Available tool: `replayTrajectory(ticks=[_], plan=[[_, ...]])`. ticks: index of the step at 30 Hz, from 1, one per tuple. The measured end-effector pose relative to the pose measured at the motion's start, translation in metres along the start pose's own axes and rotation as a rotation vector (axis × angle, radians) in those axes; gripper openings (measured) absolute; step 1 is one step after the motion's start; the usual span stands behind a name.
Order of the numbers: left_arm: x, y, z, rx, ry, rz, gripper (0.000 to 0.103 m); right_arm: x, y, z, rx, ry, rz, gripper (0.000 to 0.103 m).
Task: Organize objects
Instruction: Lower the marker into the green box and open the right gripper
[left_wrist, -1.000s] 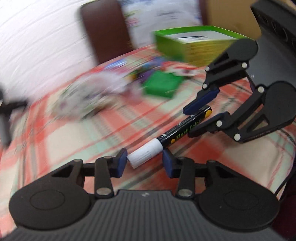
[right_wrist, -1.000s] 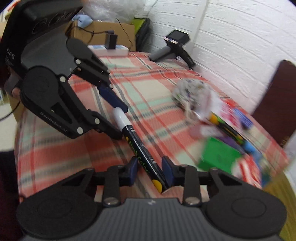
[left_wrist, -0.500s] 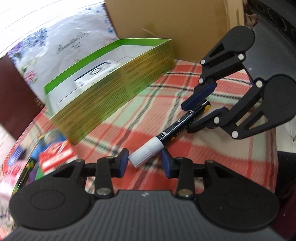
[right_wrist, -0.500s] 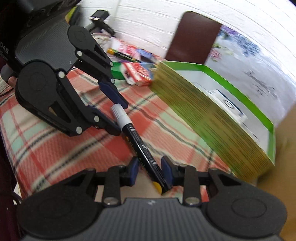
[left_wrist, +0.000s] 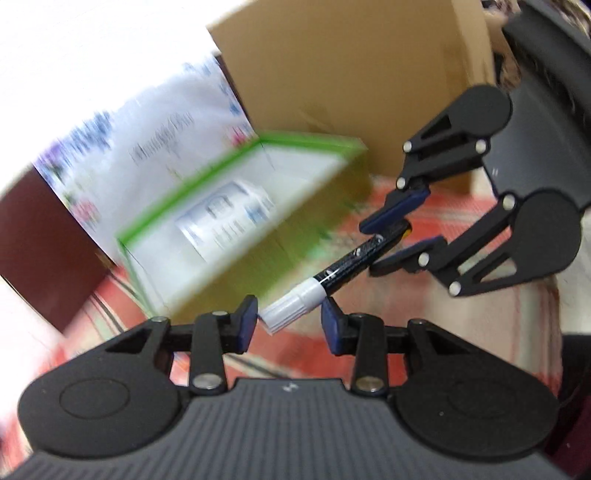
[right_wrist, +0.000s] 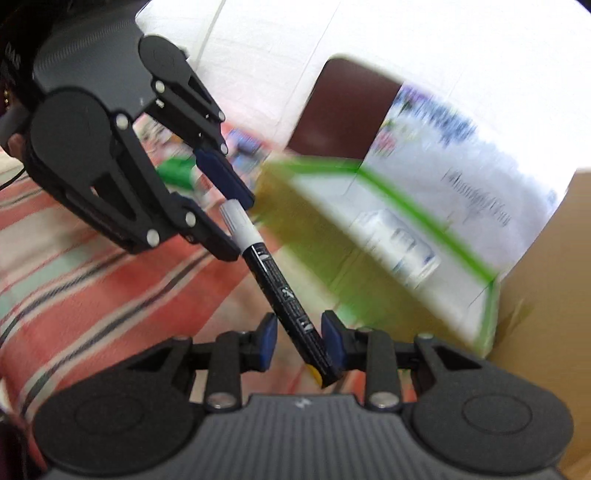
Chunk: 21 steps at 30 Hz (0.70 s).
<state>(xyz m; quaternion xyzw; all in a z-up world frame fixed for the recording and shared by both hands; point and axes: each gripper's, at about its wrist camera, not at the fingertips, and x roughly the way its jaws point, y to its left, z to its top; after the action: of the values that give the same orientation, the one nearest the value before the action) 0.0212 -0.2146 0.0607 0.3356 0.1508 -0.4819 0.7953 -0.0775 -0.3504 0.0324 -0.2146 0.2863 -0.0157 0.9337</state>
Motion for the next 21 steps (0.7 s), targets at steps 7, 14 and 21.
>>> replayTrajectory(ticks=[7, 14, 21], plan=[[0.029, 0.054, 0.045, -0.035, -0.058, 0.102, 0.04, 0.046, -0.034, 0.054, -0.053, -0.077, -0.216, 0.028], [0.093, 0.07, 0.042, -0.142, 0.048, 0.093, 0.044, 0.107, -0.051, 0.063, 0.019, -0.001, -0.201, 0.036], [0.077, 0.083, 0.021, -0.264, 0.078, 0.104, 0.044, 0.09, -0.038, 0.061, 0.063, -0.022, -0.198, 0.033]])
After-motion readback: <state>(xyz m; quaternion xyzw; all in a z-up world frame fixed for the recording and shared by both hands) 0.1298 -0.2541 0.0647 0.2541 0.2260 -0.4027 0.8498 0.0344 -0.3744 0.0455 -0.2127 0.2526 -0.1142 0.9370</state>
